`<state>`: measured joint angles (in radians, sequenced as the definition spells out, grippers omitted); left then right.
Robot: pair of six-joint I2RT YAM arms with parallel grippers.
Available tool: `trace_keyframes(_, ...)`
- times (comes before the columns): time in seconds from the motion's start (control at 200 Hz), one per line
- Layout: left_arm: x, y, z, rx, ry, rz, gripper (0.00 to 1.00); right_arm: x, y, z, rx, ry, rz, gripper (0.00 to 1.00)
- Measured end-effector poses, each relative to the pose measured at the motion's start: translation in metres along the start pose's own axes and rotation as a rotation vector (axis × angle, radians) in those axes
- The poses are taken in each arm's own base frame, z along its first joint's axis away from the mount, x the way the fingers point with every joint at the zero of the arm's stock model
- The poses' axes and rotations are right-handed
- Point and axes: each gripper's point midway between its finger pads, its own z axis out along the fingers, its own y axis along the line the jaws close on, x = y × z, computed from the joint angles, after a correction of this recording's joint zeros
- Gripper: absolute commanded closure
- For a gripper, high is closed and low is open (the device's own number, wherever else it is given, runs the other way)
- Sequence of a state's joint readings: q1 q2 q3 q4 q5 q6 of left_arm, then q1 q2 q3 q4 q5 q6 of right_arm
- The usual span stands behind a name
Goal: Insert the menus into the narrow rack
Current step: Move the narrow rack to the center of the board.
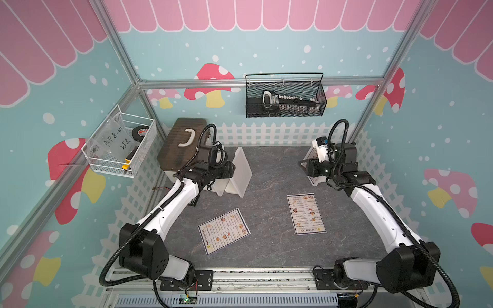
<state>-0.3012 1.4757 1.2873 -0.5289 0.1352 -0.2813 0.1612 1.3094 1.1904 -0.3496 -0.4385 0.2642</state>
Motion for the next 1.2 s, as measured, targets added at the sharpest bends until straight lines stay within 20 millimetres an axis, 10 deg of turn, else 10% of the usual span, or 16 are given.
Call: trace_keyframes(1.196,0.022,-0.014,0.014,0.04,0.101,0.055,0.82,0.003,0.011,-0.011,-0.025,-0.016,0.003,0.5)
